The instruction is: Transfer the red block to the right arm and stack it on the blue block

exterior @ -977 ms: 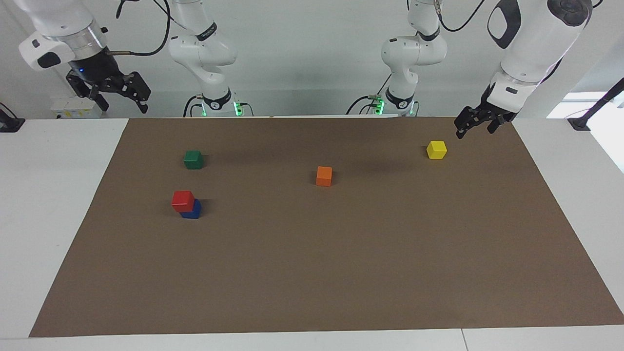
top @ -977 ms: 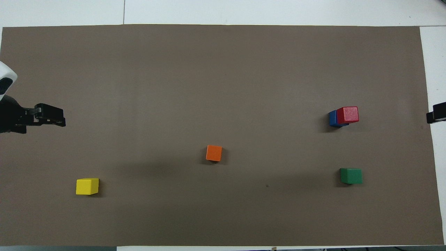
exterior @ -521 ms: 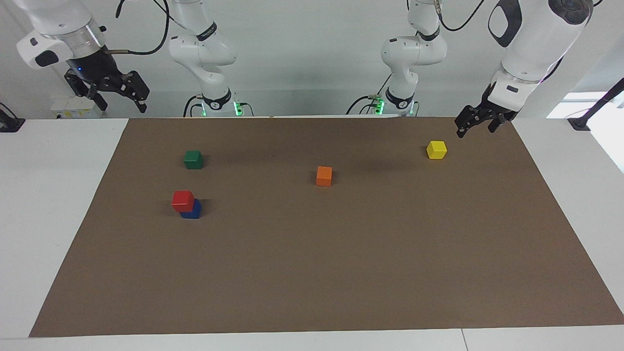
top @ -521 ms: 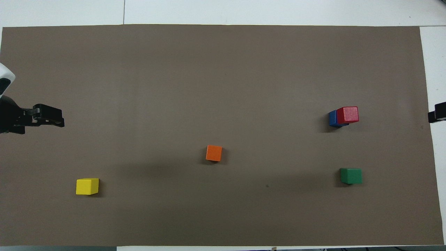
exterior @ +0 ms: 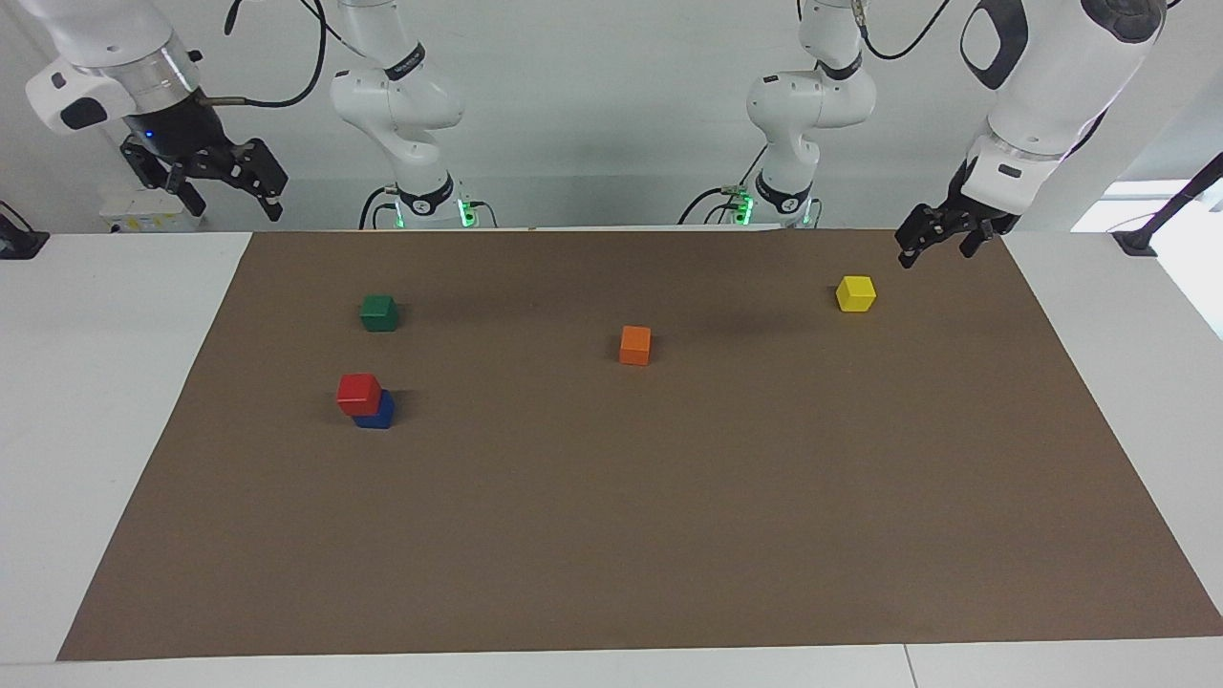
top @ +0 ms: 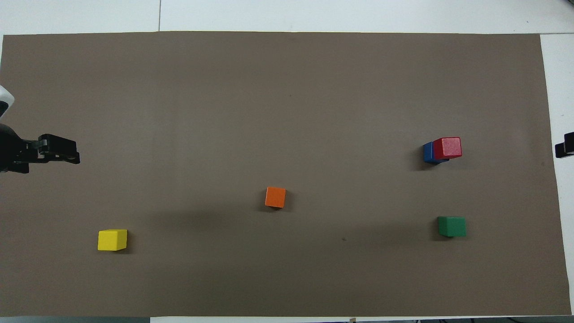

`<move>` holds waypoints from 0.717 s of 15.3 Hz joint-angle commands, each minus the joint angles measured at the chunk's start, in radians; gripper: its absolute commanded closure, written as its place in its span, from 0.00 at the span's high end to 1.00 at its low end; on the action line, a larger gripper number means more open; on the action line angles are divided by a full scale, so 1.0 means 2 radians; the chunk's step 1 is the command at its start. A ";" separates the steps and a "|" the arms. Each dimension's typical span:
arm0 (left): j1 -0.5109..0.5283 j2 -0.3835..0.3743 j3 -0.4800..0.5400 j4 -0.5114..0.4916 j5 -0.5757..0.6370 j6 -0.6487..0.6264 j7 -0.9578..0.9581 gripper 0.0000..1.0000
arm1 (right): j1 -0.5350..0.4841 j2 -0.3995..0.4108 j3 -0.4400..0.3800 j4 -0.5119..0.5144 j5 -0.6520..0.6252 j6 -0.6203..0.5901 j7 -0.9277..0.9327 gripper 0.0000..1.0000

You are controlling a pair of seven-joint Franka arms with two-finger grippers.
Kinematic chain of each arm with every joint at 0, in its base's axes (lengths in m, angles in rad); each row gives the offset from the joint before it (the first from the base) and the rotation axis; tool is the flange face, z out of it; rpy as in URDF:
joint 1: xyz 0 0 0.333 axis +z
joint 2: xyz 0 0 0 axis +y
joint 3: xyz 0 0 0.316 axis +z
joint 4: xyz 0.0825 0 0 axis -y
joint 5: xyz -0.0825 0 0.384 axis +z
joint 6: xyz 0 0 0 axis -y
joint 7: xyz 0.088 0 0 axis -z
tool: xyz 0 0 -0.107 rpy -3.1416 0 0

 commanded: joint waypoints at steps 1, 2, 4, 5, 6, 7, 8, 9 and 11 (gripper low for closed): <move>0.003 -0.004 0.001 0.003 -0.006 -0.010 0.009 1.00 | -0.010 0.004 0.005 0.008 0.003 0.002 -0.012 1.00; 0.003 -0.004 0.001 0.003 -0.006 -0.010 0.009 1.00 | -0.010 0.004 0.005 0.007 0.003 0.003 -0.013 1.00; 0.003 -0.007 0.001 0.003 -0.006 -0.009 0.009 1.00 | -0.009 0.002 0.005 0.003 0.002 0.014 -0.012 1.00; 0.003 -0.007 0.001 0.003 -0.006 -0.009 0.009 1.00 | -0.009 0.000 0.005 -0.001 0.002 0.016 -0.012 1.00; 0.003 -0.007 0.001 0.003 -0.006 -0.009 0.009 1.00 | -0.008 -0.001 0.005 -0.002 0.002 0.016 -0.012 1.00; 0.003 -0.007 0.001 0.003 -0.006 -0.009 0.009 1.00 | -0.008 -0.001 0.005 -0.002 0.002 0.016 -0.011 1.00; 0.003 -0.007 0.000 0.003 -0.006 -0.009 0.009 1.00 | -0.006 -0.001 0.005 -0.002 0.001 0.016 -0.011 1.00; 0.003 -0.007 0.000 0.003 -0.006 -0.009 0.009 1.00 | -0.004 -0.002 0.005 -0.002 0.001 0.017 -0.011 1.00; 0.003 -0.007 0.001 0.003 -0.006 -0.009 0.009 1.00 | -0.004 -0.004 0.006 -0.002 0.001 0.015 -0.011 1.00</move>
